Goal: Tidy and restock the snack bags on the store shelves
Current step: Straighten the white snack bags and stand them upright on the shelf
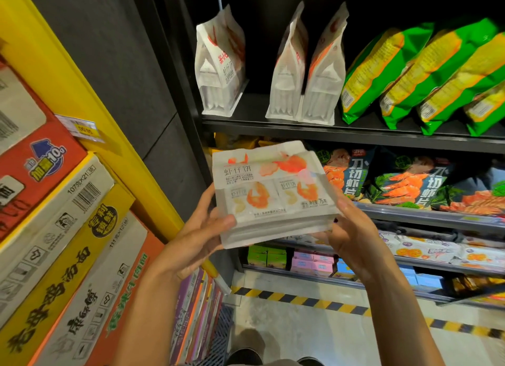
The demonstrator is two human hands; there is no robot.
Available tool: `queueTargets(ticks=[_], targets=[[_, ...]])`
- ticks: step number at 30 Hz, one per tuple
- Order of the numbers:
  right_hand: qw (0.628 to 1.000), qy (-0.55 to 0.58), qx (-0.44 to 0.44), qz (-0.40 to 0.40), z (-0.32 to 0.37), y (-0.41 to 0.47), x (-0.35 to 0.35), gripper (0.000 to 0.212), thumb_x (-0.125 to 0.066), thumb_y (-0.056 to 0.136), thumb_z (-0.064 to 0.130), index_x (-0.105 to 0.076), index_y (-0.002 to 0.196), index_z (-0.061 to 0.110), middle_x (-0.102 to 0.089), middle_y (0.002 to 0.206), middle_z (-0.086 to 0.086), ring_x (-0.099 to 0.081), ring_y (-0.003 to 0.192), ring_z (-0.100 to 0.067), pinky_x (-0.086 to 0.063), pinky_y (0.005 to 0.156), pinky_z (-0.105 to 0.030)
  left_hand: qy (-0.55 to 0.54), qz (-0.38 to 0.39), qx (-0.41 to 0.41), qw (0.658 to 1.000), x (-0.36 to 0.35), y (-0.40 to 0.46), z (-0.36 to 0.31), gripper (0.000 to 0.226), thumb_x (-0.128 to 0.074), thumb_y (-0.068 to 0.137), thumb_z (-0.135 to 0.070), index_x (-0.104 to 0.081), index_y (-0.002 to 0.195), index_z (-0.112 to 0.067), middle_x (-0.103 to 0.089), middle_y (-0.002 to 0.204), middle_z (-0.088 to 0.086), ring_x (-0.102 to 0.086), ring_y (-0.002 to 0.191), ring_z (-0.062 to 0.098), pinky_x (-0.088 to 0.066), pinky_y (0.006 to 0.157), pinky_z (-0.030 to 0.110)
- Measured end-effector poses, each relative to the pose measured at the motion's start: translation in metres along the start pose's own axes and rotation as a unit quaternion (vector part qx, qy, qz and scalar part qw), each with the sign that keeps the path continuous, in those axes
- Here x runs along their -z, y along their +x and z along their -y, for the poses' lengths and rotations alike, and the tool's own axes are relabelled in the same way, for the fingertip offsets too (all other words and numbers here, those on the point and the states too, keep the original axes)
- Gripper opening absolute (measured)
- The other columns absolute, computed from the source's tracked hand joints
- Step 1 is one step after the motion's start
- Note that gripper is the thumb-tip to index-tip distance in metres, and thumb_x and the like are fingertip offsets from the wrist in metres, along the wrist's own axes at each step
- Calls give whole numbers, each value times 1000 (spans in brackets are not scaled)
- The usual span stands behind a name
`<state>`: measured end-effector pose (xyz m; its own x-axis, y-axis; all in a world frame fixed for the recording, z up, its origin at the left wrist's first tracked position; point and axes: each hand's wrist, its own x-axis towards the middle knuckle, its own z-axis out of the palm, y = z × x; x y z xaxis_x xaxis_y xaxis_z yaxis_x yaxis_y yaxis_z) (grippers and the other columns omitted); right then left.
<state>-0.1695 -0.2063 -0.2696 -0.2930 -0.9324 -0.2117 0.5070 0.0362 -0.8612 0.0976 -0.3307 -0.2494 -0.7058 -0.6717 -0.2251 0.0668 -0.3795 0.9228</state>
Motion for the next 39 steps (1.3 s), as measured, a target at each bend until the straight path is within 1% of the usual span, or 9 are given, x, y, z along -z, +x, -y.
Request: queueTargets(ticks=[10,13,16,19,24,27,29,33,39], targets=[[992,-91,85,5,9,7,-19,47,-49,105,26,-47,152,26,-65,142,2,-62,131,-17,-54,106,-40,15,-48,-110,993,-2,-5,-8,107,-82,68,-7,-29,156,-37,-61,144,2,-59,133,27,-59,94,38],[972,-187,127,-68,12,22,-27,39,-60,100,27,-62,139,28,-69,132,14,-62,127,-5,-48,113,-41,61,-95,-169,979,-7,-2,-11,106,-84,77,5,-32,154,-46,-55,150,-6,-56,136,24,-57,100,41],[943,-256,181,-111,21,33,-45,38,-66,89,36,-70,126,30,-71,123,22,-62,120,5,-50,111,-37,102,-144,-229,957,-11,5,-21,107,-95,70,-11,-37,147,-57,-48,152,-20,-53,138,14,-56,102,43],[933,-264,240,-59,35,32,-72,35,-67,90,32,-70,125,31,-71,123,22,-64,119,1,-54,104,-32,111,-193,-281,934,-16,12,-31,111,-100,60,-23,-38,143,-62,-45,149,-30,-51,136,3,-56,102,38],[898,-332,279,77,59,43,-124,60,-74,91,38,-50,145,43,-53,145,29,-52,134,4,-48,110,-29,197,-273,-373,865,-28,30,-47,106,-95,67,-30,-32,148,-58,-42,154,-26,-39,146,4,-42,114,41],[876,-380,276,114,71,59,-144,89,-78,86,51,-23,156,54,-31,158,34,-38,142,8,-40,114,-24,250,-300,-394,832,-35,47,-60,108,-87,77,-8,-28,140,-73,-34,157,-21,-34,139,-14,-42,101,7],[871,-388,280,111,76,75,-153,95,-79,85,53,-15,156,58,-24,160,35,-39,143,5,-43,114,-25,281,-297,-392,824,-36,64,-69,114,-80,79,7,-26,139,-74,-32,159,-12,-34,136,-17,-40,91,-2],[868,-383,310,68,77,112,-154,86,-74,91,49,-18,156,55,-26,162,29,-43,144,-3,-46,115,-37,326,-274,-397,813,-32,102,-79,111,-74,83,5,-21,146,-69,-22,166,-9,-34,147,5,-41,100,4],[859,-419,286,63,62,158,-129,71,-61,102,40,-20,161,43,-30,163,22,-35,141,14,-45,116,-38,390,-217,-380,810,-14,141,-60,102,-71,94,-15,-4,156,-59,9,167,-25,-23,153,7,-43,107,15]])
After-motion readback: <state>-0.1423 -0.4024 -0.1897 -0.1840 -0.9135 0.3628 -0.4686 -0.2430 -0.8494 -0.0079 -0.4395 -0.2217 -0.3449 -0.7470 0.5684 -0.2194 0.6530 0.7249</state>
